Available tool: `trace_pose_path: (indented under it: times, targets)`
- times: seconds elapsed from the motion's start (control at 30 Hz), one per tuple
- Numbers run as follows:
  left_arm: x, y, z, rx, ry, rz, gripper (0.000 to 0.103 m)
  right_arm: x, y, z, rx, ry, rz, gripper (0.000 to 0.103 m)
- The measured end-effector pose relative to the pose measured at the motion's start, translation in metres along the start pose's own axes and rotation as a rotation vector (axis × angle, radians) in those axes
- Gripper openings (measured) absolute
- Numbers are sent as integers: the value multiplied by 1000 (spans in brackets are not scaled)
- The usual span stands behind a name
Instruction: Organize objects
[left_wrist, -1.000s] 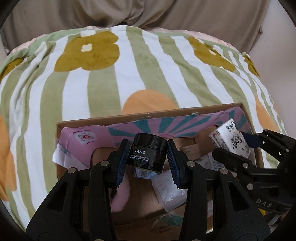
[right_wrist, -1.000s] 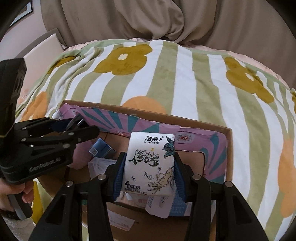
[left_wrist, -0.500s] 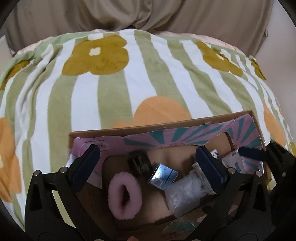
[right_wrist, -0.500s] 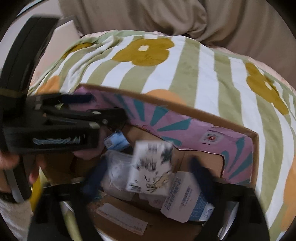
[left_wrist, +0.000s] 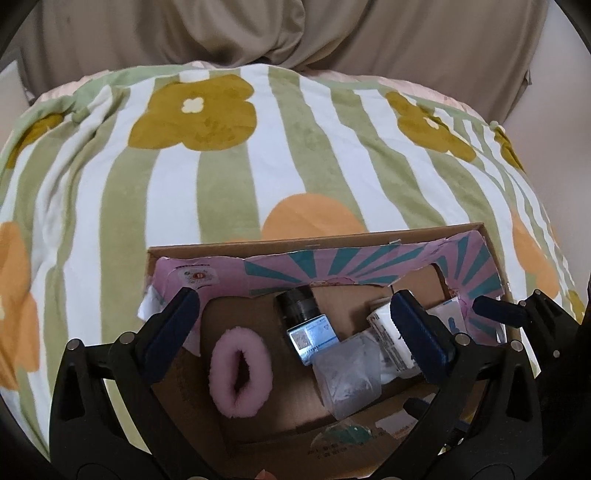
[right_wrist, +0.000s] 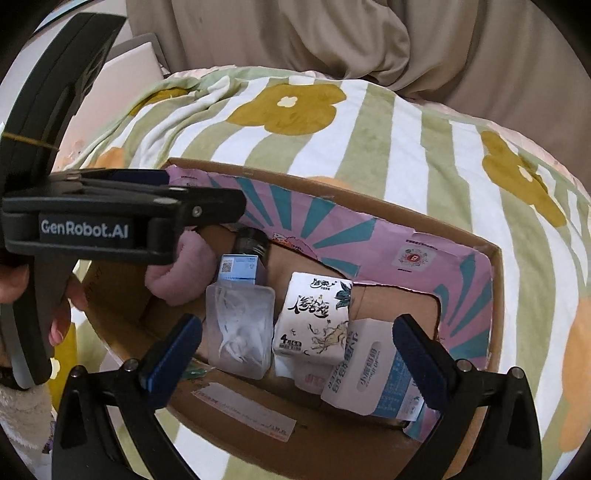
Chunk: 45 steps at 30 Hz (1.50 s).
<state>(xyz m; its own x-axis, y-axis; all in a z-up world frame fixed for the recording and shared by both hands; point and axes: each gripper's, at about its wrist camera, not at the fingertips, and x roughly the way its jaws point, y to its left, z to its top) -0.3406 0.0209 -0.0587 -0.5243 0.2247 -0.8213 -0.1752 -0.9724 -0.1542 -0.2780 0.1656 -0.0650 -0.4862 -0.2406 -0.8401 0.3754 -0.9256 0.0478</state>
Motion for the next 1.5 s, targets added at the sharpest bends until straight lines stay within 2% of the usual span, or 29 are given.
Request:
trace_pose_path:
  times: [0.27,0.43,0.63,0.8,0.93,1.1,1.23,1.4,1.5]
  targets:
    - [-49,-12,-7,23,-68,16,103,-34,6,0,23,-74,-38,103]
    - [-96,-20,-15,18,-146,16,103,-63,9,-3,32,-114,-77,103]
    - [-150,-32,-30,42,-235,28,103,-105,6,-11,104,-164,-116,103]
    - [-196,-34,-58,28,-308,6,103,-146,12,-20,107,-222,-159,103]
    - [-223,-32,-97,3,-366,19,103,-175,22,-40,112,-276,-204,103]
    - [-238,-36,-149,-8,-397,59,103,-194,38,-79,134,-311,-245,103]
    - [-239,-37,-182,-33,-384,44,103,-200,42,-109,197,-335,-239,103]
    - [-234,-39,-200,-18,-382,82,103,-202,47,-124,193,-318,-262,103]
    - [-229,-37,-202,-35,-365,64,103,-203,53,-127,181,-323,-255,103]
